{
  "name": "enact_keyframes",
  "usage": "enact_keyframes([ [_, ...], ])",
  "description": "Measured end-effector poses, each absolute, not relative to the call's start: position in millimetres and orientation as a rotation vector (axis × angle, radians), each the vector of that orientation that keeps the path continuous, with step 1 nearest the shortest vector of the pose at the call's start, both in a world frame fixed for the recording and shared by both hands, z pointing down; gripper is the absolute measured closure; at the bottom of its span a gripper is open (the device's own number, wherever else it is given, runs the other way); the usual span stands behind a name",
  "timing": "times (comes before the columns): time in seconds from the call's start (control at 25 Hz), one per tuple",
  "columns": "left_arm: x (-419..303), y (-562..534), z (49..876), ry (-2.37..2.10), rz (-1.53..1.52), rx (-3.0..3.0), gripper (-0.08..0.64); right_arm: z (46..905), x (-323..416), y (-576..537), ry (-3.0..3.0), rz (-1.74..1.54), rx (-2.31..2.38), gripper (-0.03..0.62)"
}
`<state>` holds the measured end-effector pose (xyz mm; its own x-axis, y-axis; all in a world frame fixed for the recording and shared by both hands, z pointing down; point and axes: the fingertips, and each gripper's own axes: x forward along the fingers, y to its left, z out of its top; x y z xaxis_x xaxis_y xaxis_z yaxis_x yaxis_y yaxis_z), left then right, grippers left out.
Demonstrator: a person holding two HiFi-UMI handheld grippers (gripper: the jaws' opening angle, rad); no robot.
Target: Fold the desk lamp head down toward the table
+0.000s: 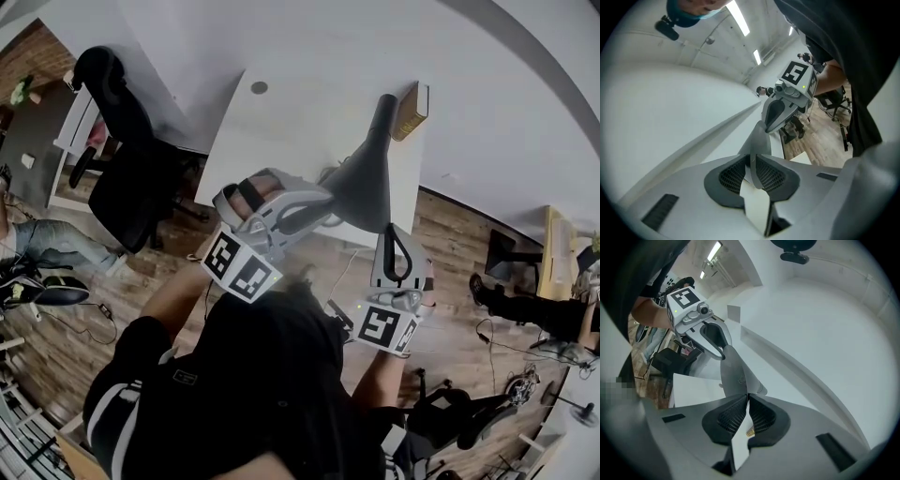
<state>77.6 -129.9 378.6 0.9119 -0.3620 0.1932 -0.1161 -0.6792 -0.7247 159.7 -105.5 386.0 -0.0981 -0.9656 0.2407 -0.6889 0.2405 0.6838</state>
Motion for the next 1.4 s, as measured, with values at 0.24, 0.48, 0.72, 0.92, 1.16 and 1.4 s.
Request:
enact_keyframes([
  [0.24, 81.7, -132.0, 374.4, 0.330, -0.446, -2.267, 0.495, 384.6, 161.5, -105.0, -1.851, -0.534, 1.518, 0.560],
  [0.48, 79.3, -132.3, 387.6, 0.295, -0.485, -2.299, 0.495, 397.4, 159.2, -106.3, -1.845, -0.506, 1.492, 0.561],
  [0.72, 80.1, -128.7, 405.0, 0.276, -0.512, -2.265, 0.495, 414.1, 160.6, -104.3, -1.839, -0.503, 1.480, 0.561],
  [0.92, 79.7, -126.3, 438.6, 0.230, -0.586, -2.226, 0.483, 446.7, 160.3, -104.6, -1.791, -0.500, 1.415, 0.554],
  [1.16, 80.4, -130.3, 469.5, 0.206, -0.610, -2.206, 0.469, 476.6, 161.8, -110.4, -1.774, -0.499, 1.384, 0.545],
  [1.4, 82.2, -132.9, 483.2, 0.199, -0.628, -2.185, 0.460, 489.3, 163.8, -113.5, -1.777, -0.515, 1.373, 0.540],
])
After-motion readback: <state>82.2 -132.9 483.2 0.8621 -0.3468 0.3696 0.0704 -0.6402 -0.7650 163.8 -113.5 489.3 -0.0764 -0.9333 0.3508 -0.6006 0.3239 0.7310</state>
